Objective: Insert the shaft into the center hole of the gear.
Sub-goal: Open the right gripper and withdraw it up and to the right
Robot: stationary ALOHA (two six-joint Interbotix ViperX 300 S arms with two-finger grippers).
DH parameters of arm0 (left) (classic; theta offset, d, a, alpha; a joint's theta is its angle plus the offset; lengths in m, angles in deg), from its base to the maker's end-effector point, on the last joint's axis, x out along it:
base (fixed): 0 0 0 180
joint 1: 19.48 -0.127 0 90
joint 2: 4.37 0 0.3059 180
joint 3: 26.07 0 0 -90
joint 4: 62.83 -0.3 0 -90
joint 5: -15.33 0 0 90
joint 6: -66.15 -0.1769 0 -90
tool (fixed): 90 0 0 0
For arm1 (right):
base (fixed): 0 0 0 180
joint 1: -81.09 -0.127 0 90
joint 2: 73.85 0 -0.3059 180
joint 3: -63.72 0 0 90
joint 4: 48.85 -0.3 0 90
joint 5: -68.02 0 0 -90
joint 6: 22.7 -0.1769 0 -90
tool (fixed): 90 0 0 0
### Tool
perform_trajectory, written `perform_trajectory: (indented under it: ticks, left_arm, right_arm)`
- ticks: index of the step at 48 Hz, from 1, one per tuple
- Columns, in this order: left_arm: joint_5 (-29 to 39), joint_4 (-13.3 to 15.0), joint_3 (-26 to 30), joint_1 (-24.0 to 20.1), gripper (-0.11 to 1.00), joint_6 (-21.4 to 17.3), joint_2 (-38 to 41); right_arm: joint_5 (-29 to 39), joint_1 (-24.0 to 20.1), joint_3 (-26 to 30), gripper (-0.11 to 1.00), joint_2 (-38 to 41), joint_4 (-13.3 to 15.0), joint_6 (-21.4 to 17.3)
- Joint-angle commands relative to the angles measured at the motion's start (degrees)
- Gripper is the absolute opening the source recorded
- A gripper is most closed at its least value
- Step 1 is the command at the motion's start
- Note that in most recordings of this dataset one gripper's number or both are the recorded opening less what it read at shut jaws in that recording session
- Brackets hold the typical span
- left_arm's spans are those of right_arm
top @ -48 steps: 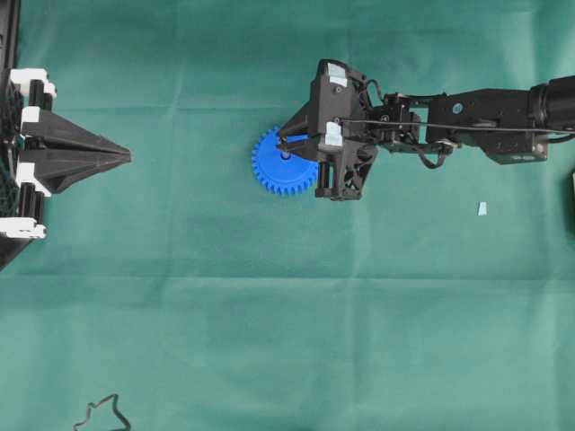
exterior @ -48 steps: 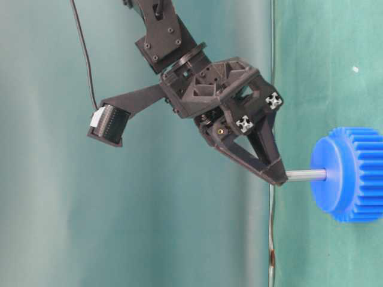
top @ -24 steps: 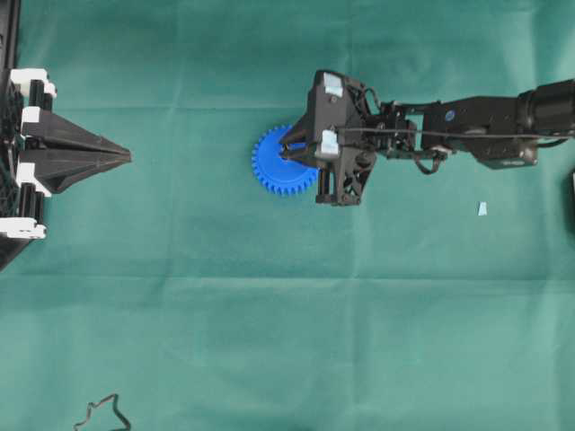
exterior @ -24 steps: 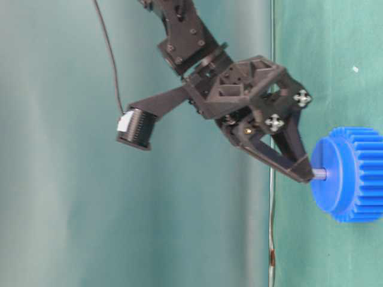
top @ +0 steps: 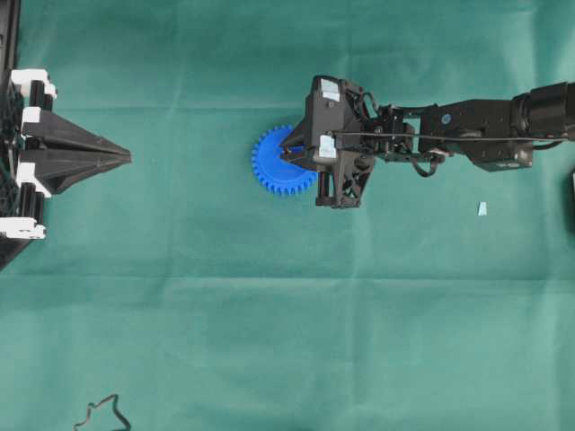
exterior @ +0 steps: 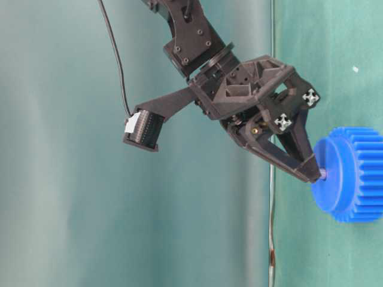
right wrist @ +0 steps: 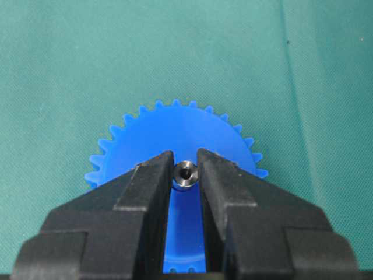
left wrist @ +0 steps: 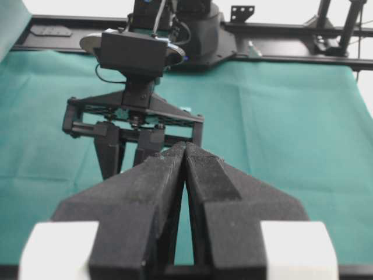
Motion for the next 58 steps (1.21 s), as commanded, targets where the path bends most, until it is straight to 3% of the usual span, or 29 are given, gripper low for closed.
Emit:
perform_trajectory:
  ticks: [1,9,19,23,28,58]
  left_arm:
    - [-0.26,-0.18,1.49,0.00,0.00,0.09,0.35]
    - [-0.26,-0.09,1.49,0.00,0.00,0.09,0.26]
    - [0.09,-0.09,1.49,0.00,0.00,0.09,0.00]
    - [0.53,-0.18,1.49,0.00,0.00,0.09,-0.09]
    - [0.70,-0.09,1.58,0.00,0.00,0.18,-0.09]
    - [1.14,-0.09,1.49,0.00,0.00,0.09,-0.26]
  right_arm:
    - [0.18,0.09,0.97,0.16,-1.58,0.26,0.09]
    - [1.85,0.09,1.05,0.21,-2.46,0.18,-0.35]
    - [2.29,0.09,0.97,0.82,-5.01,0.00,-0.53]
    - [2.37,0.18,0.79,0.95,-7.29,0.09,-0.35]
    - [2.55,0.44,0.26,0.90,-10.81,0.26,-0.09]
    - [1.05,0.79,-12.48,0.92,-29.18,0.18,0.09]
